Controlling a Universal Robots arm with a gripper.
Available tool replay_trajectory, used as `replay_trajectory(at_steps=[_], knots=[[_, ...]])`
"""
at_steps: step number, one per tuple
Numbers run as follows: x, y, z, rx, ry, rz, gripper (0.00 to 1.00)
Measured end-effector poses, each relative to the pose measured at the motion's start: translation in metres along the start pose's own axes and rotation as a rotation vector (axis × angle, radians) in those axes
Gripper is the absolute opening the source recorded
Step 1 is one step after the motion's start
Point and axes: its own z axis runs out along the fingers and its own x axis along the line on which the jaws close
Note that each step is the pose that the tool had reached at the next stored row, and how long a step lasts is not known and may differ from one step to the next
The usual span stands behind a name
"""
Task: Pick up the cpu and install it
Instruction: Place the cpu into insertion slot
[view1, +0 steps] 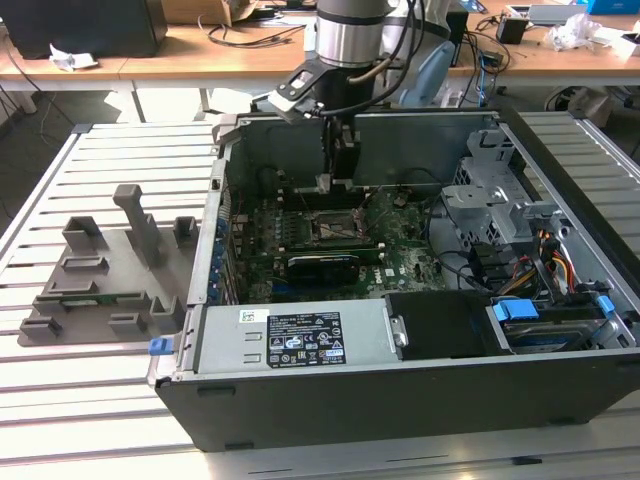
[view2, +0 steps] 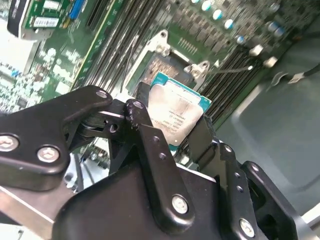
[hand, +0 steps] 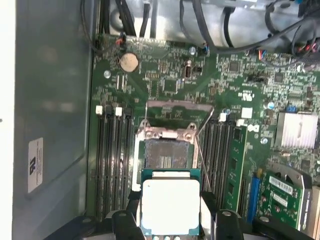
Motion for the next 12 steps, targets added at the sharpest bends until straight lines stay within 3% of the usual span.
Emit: replay_trajectory(at_steps=[1,5,9,11,12], knots=[[0.0000,0.0000,0.0002,-0.0090,-0.0003,0.001,0.55],[0.0000,0.0000,0.0001,-0.0234,-0.0014,0.002,0.55],[0.0001,0.0001,0.0016,-0.0309,-0.0035,0.003,0.55],[0.0017,0.0010,0.0198,-0.0307,-0.0076,0.003,0.55],[0.0018,0.0011,0.0219,-0.0306,-0.0083,0.003,0.55]])
